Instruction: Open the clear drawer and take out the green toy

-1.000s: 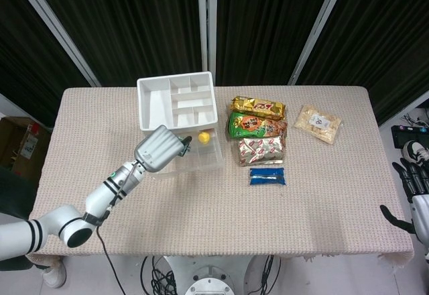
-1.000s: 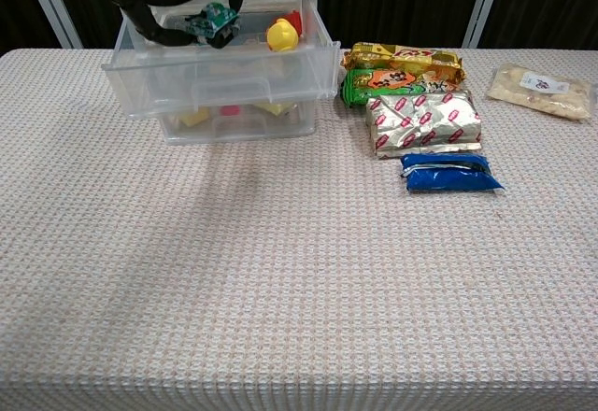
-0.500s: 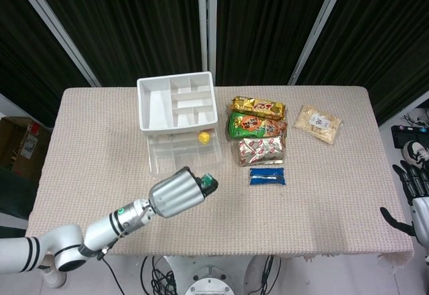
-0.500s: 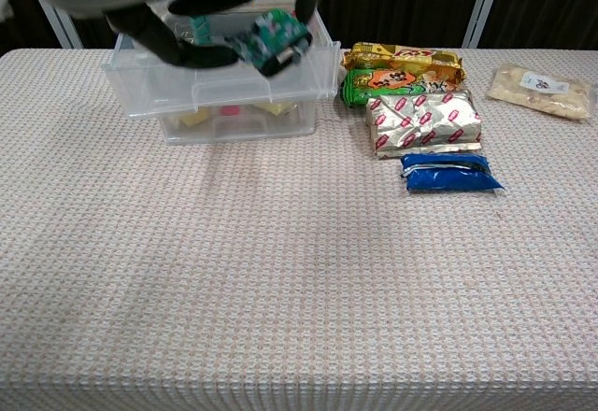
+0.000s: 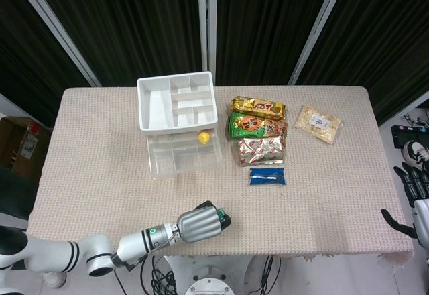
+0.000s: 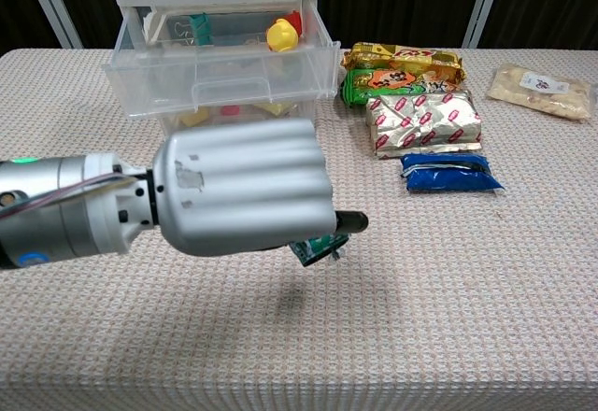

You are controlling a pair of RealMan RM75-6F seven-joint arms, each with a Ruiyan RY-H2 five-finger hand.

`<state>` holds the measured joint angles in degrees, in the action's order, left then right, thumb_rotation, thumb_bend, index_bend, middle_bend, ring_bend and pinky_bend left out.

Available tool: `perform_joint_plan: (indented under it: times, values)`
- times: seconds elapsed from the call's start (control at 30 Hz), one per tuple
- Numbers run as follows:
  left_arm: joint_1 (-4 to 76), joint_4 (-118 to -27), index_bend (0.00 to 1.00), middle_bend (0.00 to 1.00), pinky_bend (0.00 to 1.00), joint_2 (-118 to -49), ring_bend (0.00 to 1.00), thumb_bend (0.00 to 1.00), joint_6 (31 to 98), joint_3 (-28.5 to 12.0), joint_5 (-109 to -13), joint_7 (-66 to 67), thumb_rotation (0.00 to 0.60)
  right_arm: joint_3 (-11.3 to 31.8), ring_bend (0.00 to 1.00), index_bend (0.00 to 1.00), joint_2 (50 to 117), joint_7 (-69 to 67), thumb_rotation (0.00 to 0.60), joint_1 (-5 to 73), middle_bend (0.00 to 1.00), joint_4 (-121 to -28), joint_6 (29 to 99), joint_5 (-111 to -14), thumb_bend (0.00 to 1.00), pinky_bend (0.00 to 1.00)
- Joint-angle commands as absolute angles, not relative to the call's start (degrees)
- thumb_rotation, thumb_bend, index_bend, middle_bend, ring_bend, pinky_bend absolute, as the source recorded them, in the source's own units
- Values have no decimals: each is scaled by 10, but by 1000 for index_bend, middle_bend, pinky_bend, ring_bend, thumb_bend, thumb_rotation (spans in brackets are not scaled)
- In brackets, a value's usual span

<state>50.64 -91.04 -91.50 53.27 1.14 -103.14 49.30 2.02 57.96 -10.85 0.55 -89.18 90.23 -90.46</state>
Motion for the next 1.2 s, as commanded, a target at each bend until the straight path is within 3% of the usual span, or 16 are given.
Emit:
perform_joint_plan:
  times: [0.03, 0.2, 0.3, 0.4, 0.47, 0.63, 0.83, 1.0, 1.2]
  values:
    - [499, -902, 205, 733, 1000, -928, 855, 293, 530, 8, -1025, 522, 600, 20, 0, 0, 579, -107, 600, 6, 0, -893, 901, -906, 176, 0]
    - [486, -922, 161, 604, 985, -914, 717, 118, 566, 3, -1038, 521, 600, 21, 0, 0, 579, -107, 600, 7, 0, -894, 902, -906, 176, 0]
    - [469, -961, 161, 563, 962, -879, 673, 89, 623, -3, -1057, 492, 600, 21, 0, 0, 579, -108, 600, 8, 0, -894, 902, -908, 177, 0]
    - [434, -1007, 160, 552, 928, -831, 636, 72, 720, -11, -1072, 425, 600, 21, 0, 0, 579, -109, 600, 9, 0, -894, 900, -909, 176, 0]
    - [401, -1036, 161, 542, 882, -789, 600, 65, 787, -19, -1067, 383, 600, 21, 0, 0, 579, -111, 600, 11, 0, -894, 899, -910, 176, 0]
    - [311, -1075, 209, 474, 633, -683, 475, 59, 903, -29, -990, 274, 600, 20, 0, 0, 579, -113, 600, 16, 0, -892, 897, -919, 176, 0]
    - [218, -1029, 213, 326, 344, -598, 317, 60, 927, -13, -852, 163, 600, 17, 0, 0, 579, -110, 600, 26, 0, -892, 890, -934, 176, 0]
    - [150, -955, 212, 286, 277, -611, 286, 60, 920, 20, -796, 107, 600, 15, 0, 0, 580, -105, 600, 34, 0, -893, 881, -943, 177, 0]
    - [88, -902, 212, 284, 263, -653, 286, 61, 950, 50, -817, 70, 600, 13, 0, 0, 587, -102, 600, 43, 0, -898, 870, -945, 176, 0]
